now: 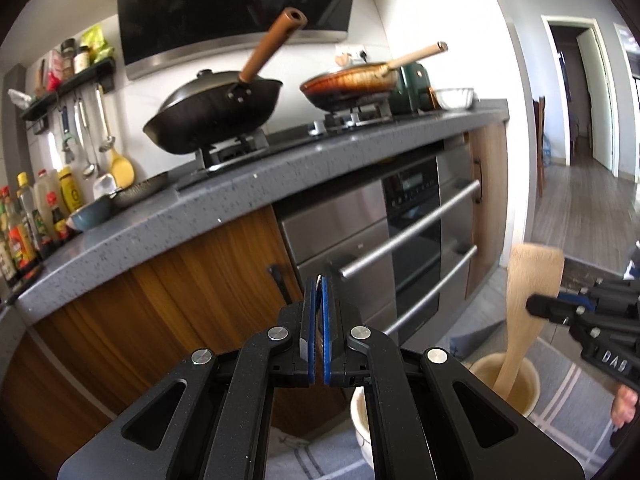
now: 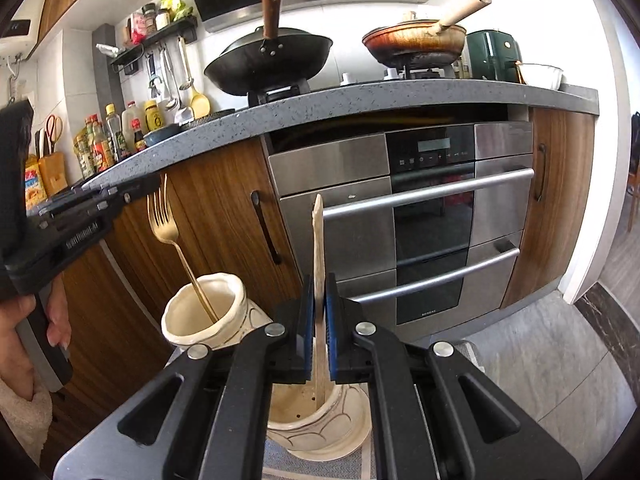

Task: Organize utensils
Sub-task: 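Drop the spatula into the shorter vase while the left tool drops the fork into the taller one, then withdraw both open tools from the vase back over the remaining utensils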

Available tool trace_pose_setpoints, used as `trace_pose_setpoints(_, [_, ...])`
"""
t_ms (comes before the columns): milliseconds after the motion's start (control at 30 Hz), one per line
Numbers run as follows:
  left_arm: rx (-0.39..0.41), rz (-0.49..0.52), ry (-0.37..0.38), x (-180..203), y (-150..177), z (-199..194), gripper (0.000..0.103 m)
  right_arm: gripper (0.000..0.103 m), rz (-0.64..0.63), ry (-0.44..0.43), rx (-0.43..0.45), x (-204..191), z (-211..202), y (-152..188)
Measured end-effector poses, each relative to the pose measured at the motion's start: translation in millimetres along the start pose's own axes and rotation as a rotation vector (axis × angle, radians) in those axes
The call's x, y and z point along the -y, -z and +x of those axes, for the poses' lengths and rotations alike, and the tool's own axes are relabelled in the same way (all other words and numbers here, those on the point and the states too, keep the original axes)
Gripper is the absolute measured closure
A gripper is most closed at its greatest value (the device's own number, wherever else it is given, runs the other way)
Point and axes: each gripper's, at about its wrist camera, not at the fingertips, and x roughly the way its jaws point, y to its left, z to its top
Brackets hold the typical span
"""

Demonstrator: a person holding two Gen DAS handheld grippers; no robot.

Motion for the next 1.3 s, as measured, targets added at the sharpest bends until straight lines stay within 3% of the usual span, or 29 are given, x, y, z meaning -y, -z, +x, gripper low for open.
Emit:
trace_pose_setpoints(567, [-0.035, -0.074, 0.036, -8, 2, 11, 0.099, 0.096, 0.057, -0.006, -0.032, 13, 4, -3])
trace_pose_setpoints(633, [-0.040, -0.079, 0.037, -9, 3, 10, 0.092, 0.089, 0.063, -0.007, -0.035, 13, 4, -4])
trace_pose_setpoints(700, [-0.033, -0.086, 0.040, -10, 3, 6, 0.078, 0.080, 0.066, -0.011, -0.034, 13, 2, -5])
trace_pose_setpoints(833, [-0.027, -0.097, 0.035, -14, 4, 1, 0.072, 0.075, 0.065, -0.004, -0.033, 11, 0, -6])
trace_pose_setpoints(900, [-0.027, -0.104, 0.032, -16, 5, -1, 0.065, 0.059, 0.073, -0.002, -0.032, 12, -2, -7])
trace_pose_setpoints(1133, [-0.019, -0.147, 0.021, -26, 13, -18, 0.039, 0.033, 0.066, 0.011, -0.011, 10, -18, -6])
trace_pose_setpoints(1267, [-0.025, -0.183, 0.036, -30, 22, -29, 0.033, 0.018, 0.055, 0.009, 0.000, 6, -28, -3])
trace_pose_setpoints(1300, [-0.024, -0.188, 0.034, -30, 25, -33, 0.026, 0.016, 0.053, 0.011, 0.001, 5, -30, -2])
